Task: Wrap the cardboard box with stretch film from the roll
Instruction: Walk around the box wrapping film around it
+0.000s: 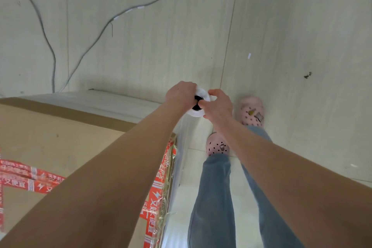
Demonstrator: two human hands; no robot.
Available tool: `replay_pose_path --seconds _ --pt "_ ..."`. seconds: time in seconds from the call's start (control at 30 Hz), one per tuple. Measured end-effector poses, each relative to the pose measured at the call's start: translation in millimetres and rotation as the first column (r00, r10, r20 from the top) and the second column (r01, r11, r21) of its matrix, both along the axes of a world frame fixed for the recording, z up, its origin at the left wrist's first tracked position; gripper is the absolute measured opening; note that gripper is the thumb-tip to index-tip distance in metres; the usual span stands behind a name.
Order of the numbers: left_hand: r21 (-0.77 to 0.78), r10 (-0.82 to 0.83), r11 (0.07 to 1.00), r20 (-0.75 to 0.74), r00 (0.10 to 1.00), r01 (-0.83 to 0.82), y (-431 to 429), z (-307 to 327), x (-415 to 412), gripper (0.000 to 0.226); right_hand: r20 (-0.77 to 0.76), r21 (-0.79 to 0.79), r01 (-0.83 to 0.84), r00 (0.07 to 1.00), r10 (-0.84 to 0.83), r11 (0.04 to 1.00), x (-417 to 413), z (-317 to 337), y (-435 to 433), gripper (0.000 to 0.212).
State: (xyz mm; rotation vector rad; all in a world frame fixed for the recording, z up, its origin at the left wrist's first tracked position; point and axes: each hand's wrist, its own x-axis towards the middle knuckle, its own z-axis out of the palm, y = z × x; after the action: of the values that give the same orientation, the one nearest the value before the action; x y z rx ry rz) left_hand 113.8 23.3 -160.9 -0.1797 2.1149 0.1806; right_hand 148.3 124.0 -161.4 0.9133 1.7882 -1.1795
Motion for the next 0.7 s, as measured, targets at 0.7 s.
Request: replay_pose_path --seconds 0.7 --pt "-0.013 0.168 0.984 -0.237 0.957 -0.176 -49.5 1.6 -14.7 0.032 -0.093 0.06 -0.642 0.759 0.644 0.765 -76.8 8.8 -53.4 0.04"
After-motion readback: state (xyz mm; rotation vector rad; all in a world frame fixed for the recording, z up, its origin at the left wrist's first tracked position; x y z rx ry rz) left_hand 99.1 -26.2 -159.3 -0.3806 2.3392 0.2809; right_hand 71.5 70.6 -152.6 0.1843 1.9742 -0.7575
